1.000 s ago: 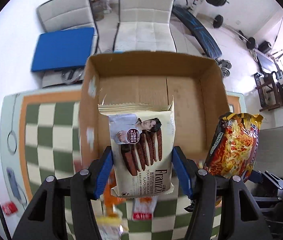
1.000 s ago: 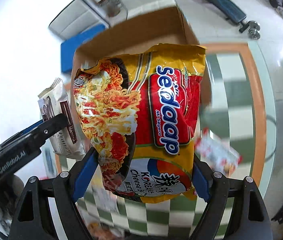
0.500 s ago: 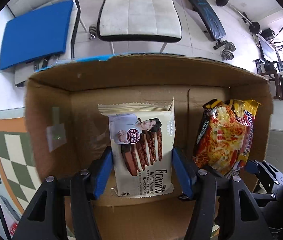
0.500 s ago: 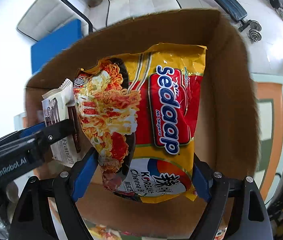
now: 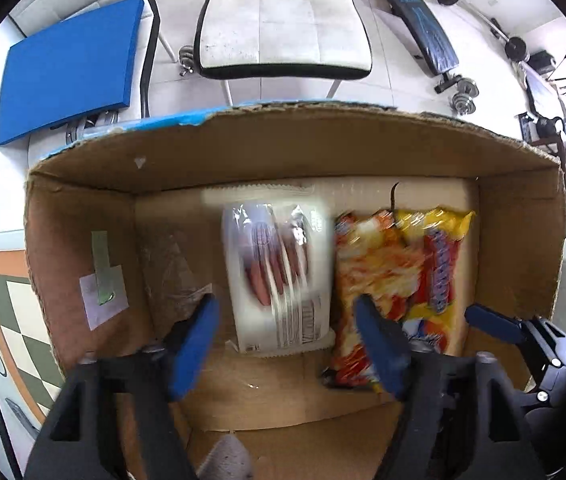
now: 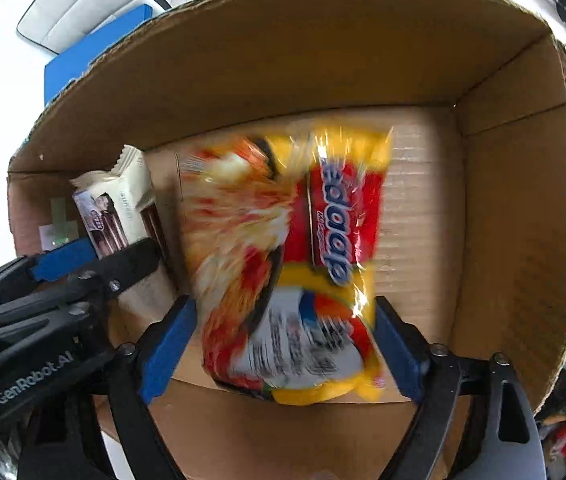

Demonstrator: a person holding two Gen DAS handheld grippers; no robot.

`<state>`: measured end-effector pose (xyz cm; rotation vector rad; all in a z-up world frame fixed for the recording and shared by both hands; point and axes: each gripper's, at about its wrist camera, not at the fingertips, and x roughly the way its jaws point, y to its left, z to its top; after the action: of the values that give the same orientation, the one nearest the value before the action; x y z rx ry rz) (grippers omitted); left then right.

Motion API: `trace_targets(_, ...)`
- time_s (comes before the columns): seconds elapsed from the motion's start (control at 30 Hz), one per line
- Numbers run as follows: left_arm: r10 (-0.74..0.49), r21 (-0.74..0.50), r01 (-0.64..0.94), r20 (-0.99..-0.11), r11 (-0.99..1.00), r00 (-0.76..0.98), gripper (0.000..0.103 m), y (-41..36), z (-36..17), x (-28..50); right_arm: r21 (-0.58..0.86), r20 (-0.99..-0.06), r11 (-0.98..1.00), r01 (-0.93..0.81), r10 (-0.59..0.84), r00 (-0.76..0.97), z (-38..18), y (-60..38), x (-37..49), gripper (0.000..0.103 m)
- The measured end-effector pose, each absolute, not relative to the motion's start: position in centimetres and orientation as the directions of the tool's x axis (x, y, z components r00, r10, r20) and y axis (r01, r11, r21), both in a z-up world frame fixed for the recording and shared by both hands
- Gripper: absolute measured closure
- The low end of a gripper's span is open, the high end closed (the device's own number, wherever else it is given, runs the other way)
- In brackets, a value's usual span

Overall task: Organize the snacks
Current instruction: 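Carry both packs into the cardboard box and open both tools, then grasp the clear yellow-topped bag with the left tool while the right tool grasps the panda chip bag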

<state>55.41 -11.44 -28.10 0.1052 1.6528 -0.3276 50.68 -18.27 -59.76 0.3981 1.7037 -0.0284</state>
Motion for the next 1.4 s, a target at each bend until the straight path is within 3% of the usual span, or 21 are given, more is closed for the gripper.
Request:
trace_targets(0.03, -0.128, -0.151, 0.261, -0.986, 0.953, -0.105, 0.015, -11.3, -27.8, 55.3, 0.201, -0.964, 0.941, 0.272, 0.24, -0.117, -59.7, -18.1, 50.6, 0.006)
trace_targets(0.5, -0.142, -0.11, 0.287, -0.985, 0.952, 0.095, 0.014, -9.6, -21.3, 49.6, 0.127, -0.992, 0.974, 0.189, 0.125, 0.025, -55.9, -14.1, 43.7, 0.004)
trace_targets(0.6, -0.134, -0.083, 0.283, -0.978, 0.955, 0.163, 0.006, -8.7, -19.1, 46.9, 0.142, -0.989, 0.971, 0.193, 0.129, 0.077, -52.9, -15.2, 42.3, 0.004)
trace_targets(0.73, -0.15, -0.09, 0.275, -0.967, 0.957, 0.206, 0.005, -7.8, -16.5, 43.1, 0.15, -0.982, 0.972, 0.181, 0.125, 0.141, -46.7, -14.6, 40.7, 0.004)
trace_targets(0.77, -0.139, -0.076, 0.266, -0.963, 0.961, 0.23, 0.005, -7.3, -15.7, 41.6, 0.159, -0.98, 0.971, 0.179, 0.133, 0.15, -42.8, -14.3, 40.2, 0.004)
trace_targets(0.97, -0.055, 0.02, 0.233, -0.949, 0.972, 0.311, 0.005, -6.4, -14.8, 32.6, 0.19, -0.976, 0.964, 0.186, 0.165, 0.142, -38.2, -14.5, 33.2, 0.004)
trace_targets(1.1, -0.042, 0.017, 0.218, -0.964, 0.976, 0.263, 0.005, -7.2, -17.4, 27.6, 0.15, -0.988, 0.969, 0.198, 0.142, 0.057, -39.4, -16.3, 27.7, 0.004)
trace_targets(1.4, 0.046, 0.069, 0.172, -0.989, 0.983, 0.138, 0.005, -8.7, -25.1, 21.2, 0.009, -0.984, 0.972, 0.233, 0.049, -0.168, -48.0, -21.1, 19.3, 0.004)
